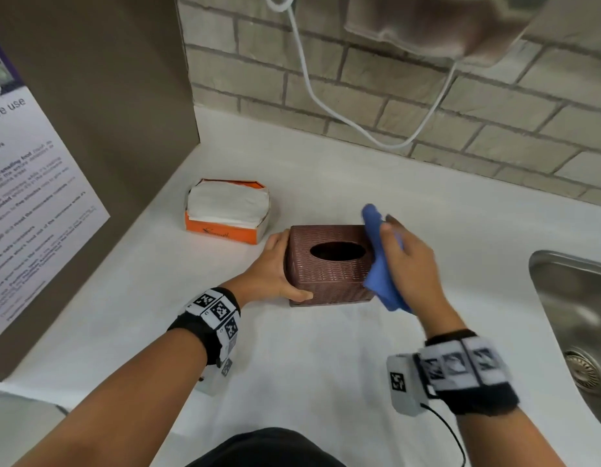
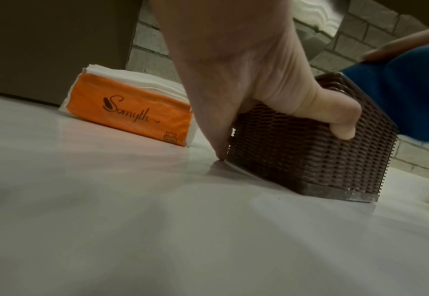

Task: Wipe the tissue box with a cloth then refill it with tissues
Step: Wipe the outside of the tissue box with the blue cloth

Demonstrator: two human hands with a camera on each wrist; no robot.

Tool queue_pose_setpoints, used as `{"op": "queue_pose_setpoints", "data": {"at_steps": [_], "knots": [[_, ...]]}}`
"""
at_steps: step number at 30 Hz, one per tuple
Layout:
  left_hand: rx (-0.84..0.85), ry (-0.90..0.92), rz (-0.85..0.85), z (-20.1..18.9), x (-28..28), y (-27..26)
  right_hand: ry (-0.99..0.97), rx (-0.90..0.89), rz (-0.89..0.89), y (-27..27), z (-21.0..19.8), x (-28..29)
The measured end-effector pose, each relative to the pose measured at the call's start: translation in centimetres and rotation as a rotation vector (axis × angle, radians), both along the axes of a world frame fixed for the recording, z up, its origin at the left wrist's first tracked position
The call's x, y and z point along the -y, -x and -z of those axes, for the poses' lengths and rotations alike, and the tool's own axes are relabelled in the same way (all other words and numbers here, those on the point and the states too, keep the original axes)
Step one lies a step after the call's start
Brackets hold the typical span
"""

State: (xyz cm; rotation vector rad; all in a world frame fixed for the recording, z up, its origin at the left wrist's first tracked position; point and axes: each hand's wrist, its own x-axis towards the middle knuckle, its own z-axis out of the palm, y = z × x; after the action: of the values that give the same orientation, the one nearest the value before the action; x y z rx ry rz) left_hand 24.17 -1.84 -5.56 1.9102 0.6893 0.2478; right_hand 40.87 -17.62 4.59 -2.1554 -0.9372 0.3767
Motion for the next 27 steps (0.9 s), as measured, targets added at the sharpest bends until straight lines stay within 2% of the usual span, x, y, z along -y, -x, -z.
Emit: {"op": "queue_pose_setpoints", "data": {"at_steps": [3,6,8,10,12,14,16,18,20,22,24,25,27], "knots": [[-0.015,0.006,-0.014,0.1,-0.1,-0.1,0.323,0.46,-0.177,1.8,3.9,-3.1],[0.002,0.027,-0.031,0.2,-0.3,-0.2,0.323,0.565,-0.245,5.2,5.6,-5.6],[0.029,0.085,-0.027,0.3,-0.3,-0.2,0.265,0.614,-0.372,8.1,5.6,-6.6],[0.028,0.049,-0.031,0.2,-0.1,0.1,0.183,0.569,-0.477,8.5,5.1,-6.9],[0.038,0.018,-0.039,0.4,-0.2,0.2,0.194,0.588,-0.509,5.4,5.2,-6.3],[0.037,0.021,-0.06,0.5,-0.4,0.3,0.265,0.575,-0.394,0.4,5.3,-5.4],[0.033,0.02,-0.039,0.6,-0.3,0.2,0.318,0.449,-0.28,-2.7,5.2,-4.9],[0.032,0.03,-0.039,0.7,-0.4,0.0,0.387,0.459,-0.216,-1.4,5.5,-5.9],[0.047,0.024,-0.045,1.1,-0.4,0.1,0.419,0.551,-0.134,2.7,5.3,-7.4],[0.051,0.02,-0.048,1.2,-0.6,0.0,0.303,0.59,-0.224,6.6,4.9,-8.5],[0.051,0.014,-0.045,1.3,-0.6,-0.2,0.221,0.562,-0.452,8.3,5.1,-8.5],[0.057,0.018,-0.053,1.3,-0.5,-0.2,0.171,0.561,-0.527,7.9,4.8,-8.3],[0.051,0.024,-0.061,1.3,-0.5,-0.3,0.129,0.601,-0.556,5.1,4.8,-8.2]]}}
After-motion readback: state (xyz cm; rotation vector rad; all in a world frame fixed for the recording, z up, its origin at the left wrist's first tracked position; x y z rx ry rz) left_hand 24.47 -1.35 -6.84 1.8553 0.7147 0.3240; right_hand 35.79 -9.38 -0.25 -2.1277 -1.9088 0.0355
